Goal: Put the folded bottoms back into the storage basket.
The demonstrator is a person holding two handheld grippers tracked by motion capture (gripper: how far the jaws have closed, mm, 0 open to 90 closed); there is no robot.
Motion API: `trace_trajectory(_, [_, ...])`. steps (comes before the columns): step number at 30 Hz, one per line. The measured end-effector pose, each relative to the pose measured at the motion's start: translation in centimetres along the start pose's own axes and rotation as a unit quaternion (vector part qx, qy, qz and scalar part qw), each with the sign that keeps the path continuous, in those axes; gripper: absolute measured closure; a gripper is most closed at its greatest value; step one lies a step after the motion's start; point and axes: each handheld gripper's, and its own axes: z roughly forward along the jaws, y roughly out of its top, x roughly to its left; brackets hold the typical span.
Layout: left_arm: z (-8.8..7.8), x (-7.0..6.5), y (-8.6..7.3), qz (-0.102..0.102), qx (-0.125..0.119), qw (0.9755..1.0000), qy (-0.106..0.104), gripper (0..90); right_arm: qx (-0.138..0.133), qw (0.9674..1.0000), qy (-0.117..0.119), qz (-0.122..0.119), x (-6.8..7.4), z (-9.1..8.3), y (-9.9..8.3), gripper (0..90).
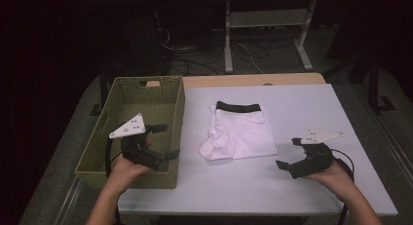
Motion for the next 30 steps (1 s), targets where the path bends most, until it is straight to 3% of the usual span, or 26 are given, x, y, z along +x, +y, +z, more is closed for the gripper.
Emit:
trace_trajectory(19, [0.0,0.0,0.0,0.000,-0.001,1.0000,0.000,0.3,0.012,0.9999,-0.005,0.003,-0.5,1.5,0.0,0.0])
trace_trajectory(30, [-0.1,0.1,0.0,-0.003,-0.003,1.0000,-0.001,0.3,0.027,0.9996,-0.008,-0.005,-0.6,2.9,1.3,0.0])
